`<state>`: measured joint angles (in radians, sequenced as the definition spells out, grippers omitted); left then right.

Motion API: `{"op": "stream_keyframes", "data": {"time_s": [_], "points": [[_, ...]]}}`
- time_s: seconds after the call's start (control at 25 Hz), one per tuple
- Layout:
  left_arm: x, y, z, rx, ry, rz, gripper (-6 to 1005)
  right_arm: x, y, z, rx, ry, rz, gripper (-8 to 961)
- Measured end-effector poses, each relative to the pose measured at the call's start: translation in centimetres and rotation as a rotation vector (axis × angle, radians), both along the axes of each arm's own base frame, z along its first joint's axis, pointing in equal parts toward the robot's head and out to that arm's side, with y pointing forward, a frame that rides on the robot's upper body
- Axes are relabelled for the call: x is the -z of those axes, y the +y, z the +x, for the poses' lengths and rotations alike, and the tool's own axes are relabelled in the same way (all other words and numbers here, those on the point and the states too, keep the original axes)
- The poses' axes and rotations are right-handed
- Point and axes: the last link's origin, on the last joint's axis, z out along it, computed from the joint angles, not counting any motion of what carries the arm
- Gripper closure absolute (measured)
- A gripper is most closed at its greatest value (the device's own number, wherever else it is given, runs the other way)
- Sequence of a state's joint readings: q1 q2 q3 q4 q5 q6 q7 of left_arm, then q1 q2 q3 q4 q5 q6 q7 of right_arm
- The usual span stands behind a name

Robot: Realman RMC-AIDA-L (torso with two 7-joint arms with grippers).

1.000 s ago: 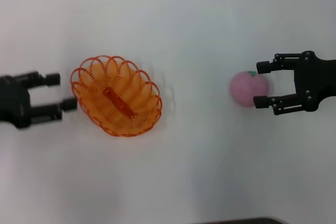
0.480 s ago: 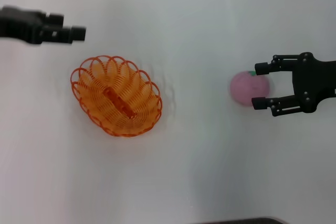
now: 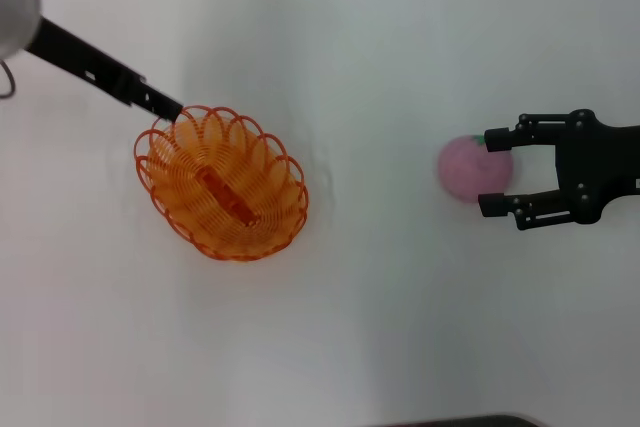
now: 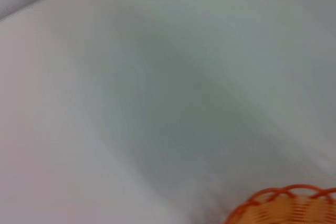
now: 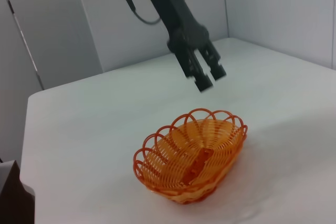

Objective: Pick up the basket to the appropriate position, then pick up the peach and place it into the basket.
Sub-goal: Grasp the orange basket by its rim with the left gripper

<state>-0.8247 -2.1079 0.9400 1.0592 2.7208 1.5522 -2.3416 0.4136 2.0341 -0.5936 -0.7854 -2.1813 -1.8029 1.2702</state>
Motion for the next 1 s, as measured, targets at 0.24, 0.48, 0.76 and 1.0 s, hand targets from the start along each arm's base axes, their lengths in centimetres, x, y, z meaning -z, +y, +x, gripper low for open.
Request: {"op": "stream_keyframes", "data": {"time_s": [0.24, 0.48, 0.76, 1.0], "points": [[2.1, 0.6, -1.0, -0.021, 0.058, 0.001, 220, 0.1, -0.1, 0.2, 0.009, -0.001, -0.003, 97], [3.3, 0.4, -1.6, -0.036, 0.075, -0.030, 239, 0.4, -0.2, 0.3, 0.018, 0.001, -0.012, 96], [4.5, 0.3, -1.5, -0.035, 0.086, -0.054, 267, 0.6, -0.4, 0.4, 0.027, 0.007, -0.018, 96], [5.0, 0.4, -1.6, -0.037, 0.092, -0.048, 363, 0.6, -0.8, 0.8, 0.039, 0.007, -0.016, 96]]}}
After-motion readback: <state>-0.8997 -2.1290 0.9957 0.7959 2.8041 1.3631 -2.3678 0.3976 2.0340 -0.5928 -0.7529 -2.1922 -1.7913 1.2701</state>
